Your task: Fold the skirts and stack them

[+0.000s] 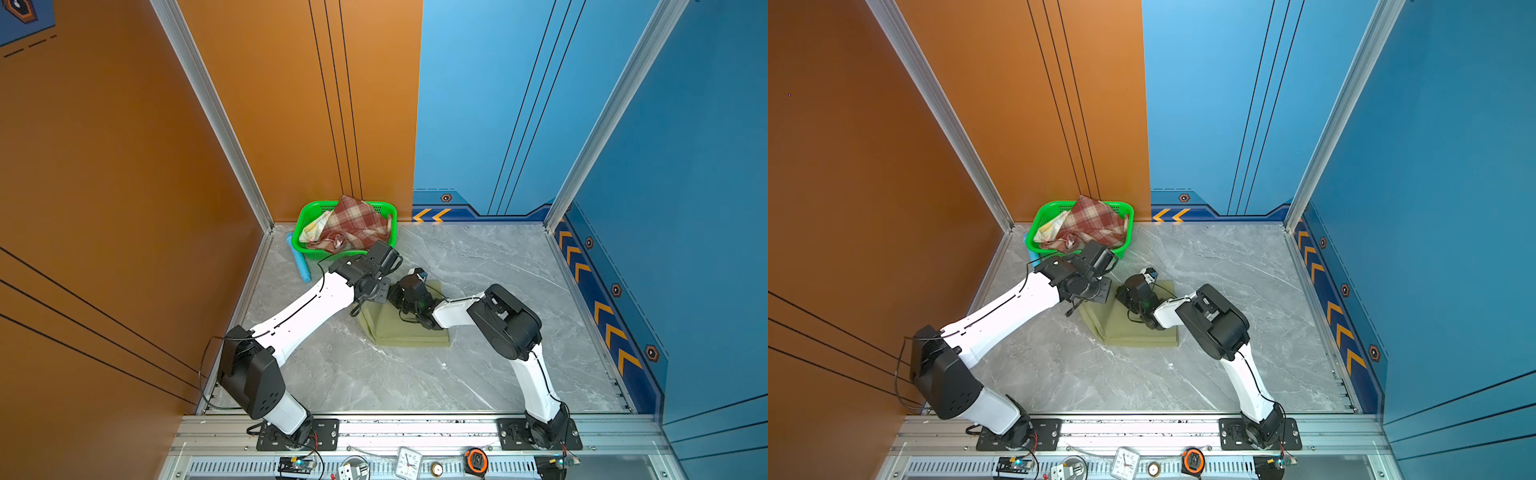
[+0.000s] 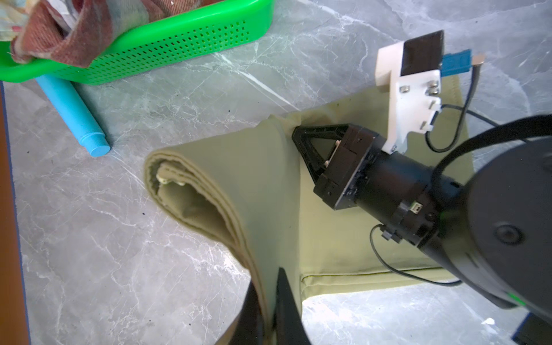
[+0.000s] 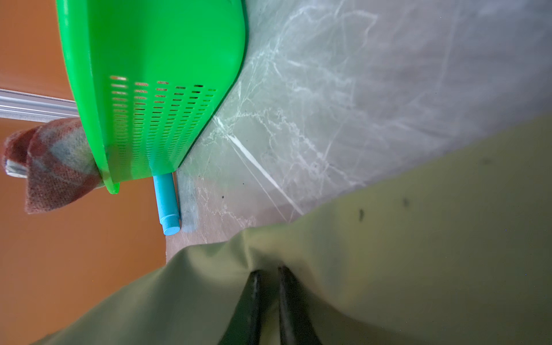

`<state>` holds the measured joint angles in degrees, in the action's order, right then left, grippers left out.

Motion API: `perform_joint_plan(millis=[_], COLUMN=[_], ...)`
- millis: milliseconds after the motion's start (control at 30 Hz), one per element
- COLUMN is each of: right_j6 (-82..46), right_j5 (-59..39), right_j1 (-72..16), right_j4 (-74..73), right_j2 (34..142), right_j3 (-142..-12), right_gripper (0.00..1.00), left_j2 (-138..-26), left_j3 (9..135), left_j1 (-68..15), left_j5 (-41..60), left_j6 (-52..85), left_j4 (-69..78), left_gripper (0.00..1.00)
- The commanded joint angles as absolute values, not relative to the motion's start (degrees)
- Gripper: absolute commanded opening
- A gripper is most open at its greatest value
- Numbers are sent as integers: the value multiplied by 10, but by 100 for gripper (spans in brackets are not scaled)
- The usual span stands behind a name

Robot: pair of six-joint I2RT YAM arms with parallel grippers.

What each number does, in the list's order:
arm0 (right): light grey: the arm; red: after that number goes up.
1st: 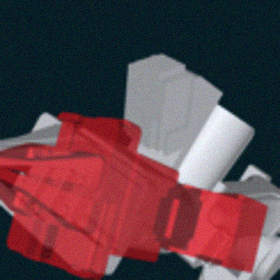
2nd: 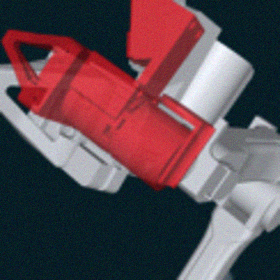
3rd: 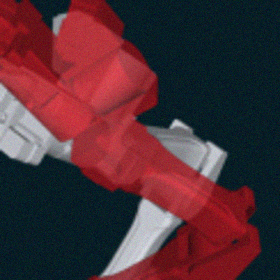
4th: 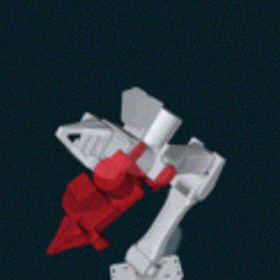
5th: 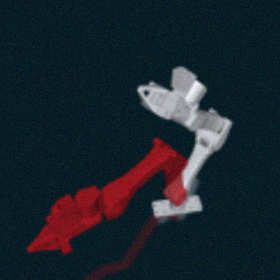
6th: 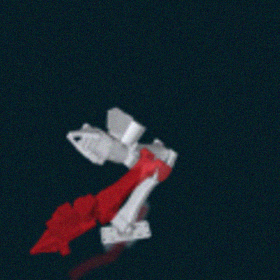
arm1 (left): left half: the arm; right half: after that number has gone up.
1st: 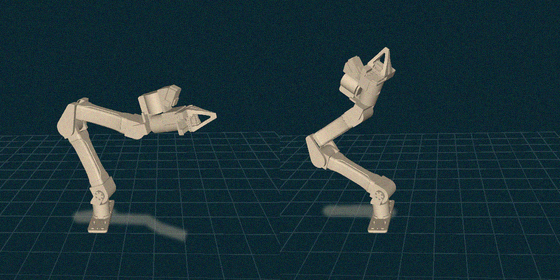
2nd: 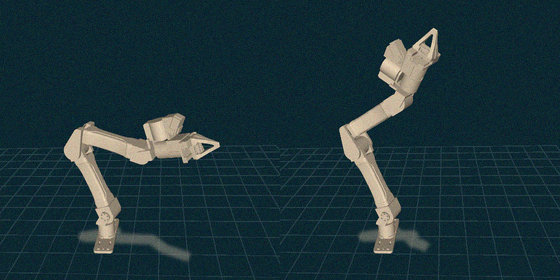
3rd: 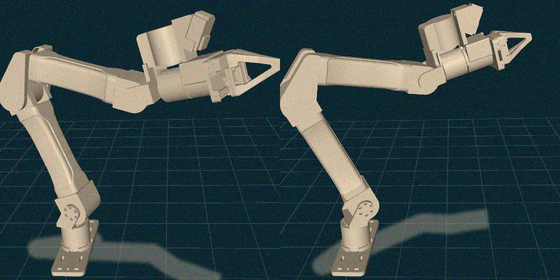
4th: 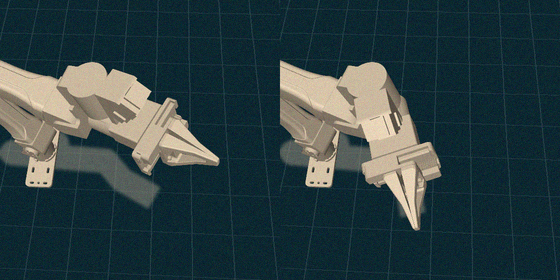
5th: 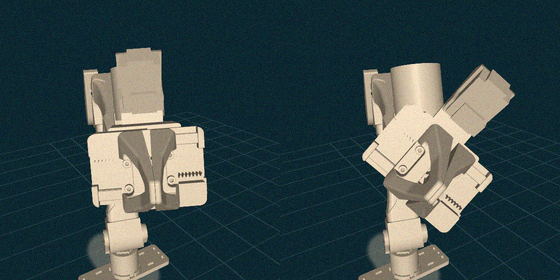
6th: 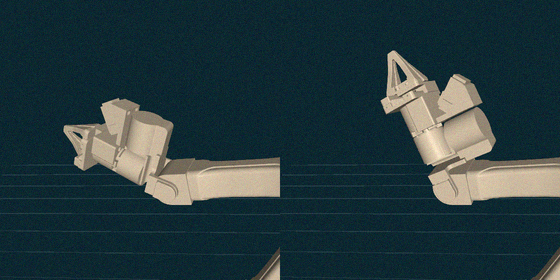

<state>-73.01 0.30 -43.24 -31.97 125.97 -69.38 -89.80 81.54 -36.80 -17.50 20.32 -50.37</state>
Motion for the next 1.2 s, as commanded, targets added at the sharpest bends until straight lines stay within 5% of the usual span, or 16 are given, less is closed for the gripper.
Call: perform_joint_plan(millis=[0, 533, 1000, 1167], right_j6=[-750, -771, -763, -718], right_j5=[24, -14, -59, -78], right_j1=[-435, -383, -318, -275], right_j4=[-291, -360, -385, -258], right_j2=[1267, 1242, 1083, 991], right_j3=[-702, -641, -523, -467], right_gripper=[15, 25, 34, 34], left_j2=[-906, -1009, -998, -1002], left_j3=[845, 937, 933, 939], left_j1=[-381, -439, -404, -404], left_j5=[-169, -163, -170, -173], left_j6=[193, 205, 186, 182], left_j4=[-503, -506, -506, -507], left_gripper=[0, 0, 0, 0])
